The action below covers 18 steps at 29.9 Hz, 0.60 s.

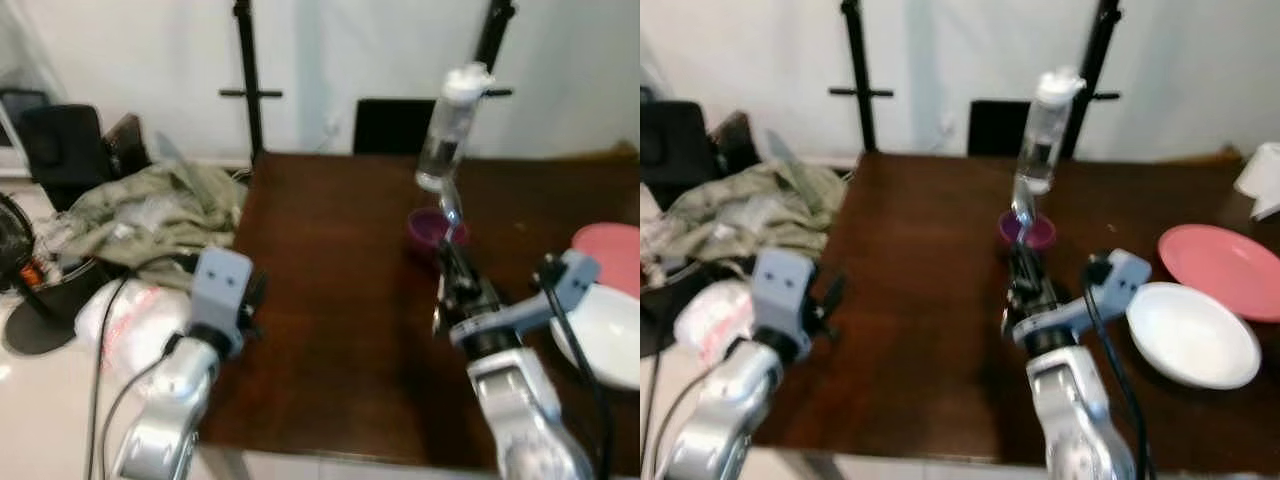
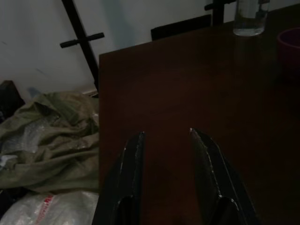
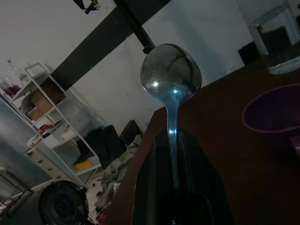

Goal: Setting the table

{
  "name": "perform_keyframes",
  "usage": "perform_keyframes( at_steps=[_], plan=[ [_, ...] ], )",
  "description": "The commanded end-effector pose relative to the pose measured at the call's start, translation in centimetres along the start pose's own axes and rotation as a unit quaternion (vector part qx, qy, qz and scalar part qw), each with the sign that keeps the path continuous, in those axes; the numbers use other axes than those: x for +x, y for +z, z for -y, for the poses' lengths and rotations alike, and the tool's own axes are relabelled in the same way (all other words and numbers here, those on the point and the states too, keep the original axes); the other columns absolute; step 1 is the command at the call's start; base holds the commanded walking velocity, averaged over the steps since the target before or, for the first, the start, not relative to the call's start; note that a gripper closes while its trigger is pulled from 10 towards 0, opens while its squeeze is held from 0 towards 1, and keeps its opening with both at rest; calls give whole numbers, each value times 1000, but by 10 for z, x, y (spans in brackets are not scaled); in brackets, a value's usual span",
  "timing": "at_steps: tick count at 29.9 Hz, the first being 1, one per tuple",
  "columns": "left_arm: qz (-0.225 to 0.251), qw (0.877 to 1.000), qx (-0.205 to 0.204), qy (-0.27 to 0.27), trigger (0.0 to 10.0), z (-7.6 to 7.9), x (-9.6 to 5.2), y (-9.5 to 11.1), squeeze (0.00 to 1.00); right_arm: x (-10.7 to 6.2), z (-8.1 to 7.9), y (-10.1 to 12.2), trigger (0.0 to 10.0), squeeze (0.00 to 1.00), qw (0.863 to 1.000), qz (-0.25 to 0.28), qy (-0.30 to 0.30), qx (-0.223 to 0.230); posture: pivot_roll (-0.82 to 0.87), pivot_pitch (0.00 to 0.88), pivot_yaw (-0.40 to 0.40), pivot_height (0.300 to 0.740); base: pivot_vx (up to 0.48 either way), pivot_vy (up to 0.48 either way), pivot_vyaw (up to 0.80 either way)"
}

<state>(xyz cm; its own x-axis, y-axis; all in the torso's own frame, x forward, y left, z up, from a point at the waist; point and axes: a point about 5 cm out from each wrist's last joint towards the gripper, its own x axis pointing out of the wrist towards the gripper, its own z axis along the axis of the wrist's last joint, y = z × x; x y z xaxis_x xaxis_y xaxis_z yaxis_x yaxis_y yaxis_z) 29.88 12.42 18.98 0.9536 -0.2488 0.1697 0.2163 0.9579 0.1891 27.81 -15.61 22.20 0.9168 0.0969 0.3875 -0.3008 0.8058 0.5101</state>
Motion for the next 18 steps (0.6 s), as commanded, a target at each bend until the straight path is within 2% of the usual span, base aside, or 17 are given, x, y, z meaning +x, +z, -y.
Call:
perform_keyframes(
  at_steps=[1, 10, 12, 14, 15, 16, 18],
  plan=[
    [-12, 1000, -3, -6, 10000, 0, -4, -5, 0, -2, 1, 0, 10000, 0, 1000, 1, -3, -3, 31, 96, 82, 740, 0, 0, 0],
    [-12, 1000, -5, -7, 10000, -1, -4, -5, 0, -3, 5, -2, 10000, 0, 1000, -3, -15, -11, 38, 100, 82, 740, 0, 0, 0],
    [-13, 1000, -5, -7, 10000, -1, -4, -4, 0, -4, 13, -5, 10000, 0, 999, -19, -37, -33, 40, 102, 81, 740, 0, 0, 0],
    [-13, 1000, -5, -7, 10000, -1, -4, -4, 0, -4, 13, -5, 10000, 0, 999, -19, -37, -33, 40, 102, 81, 740, 0, 0, 0],
    [-14, 1000, -5, -6, 10000, -2, -5, -4, 0, -5, 17, -6, 10000, 0, 998, -24, -43, -43, 43, 108, 82, 740, 0, 0, 0],
    [-19, 1000, -2, -9, 10000, -4, -7, -6, 0, -10, 31, -5, 10000, 0, 995, -53, -49, -72, 40, 120, 81, 740, 0, 0, 0],
    [-20, 1000, -1, -11, 10000, -4, -8, -6, 0, -11, 36, -4, 10000, 0, 994, -60, -52, -77, 41, 125, 81, 740, 0, 0, 0]
  ],
)
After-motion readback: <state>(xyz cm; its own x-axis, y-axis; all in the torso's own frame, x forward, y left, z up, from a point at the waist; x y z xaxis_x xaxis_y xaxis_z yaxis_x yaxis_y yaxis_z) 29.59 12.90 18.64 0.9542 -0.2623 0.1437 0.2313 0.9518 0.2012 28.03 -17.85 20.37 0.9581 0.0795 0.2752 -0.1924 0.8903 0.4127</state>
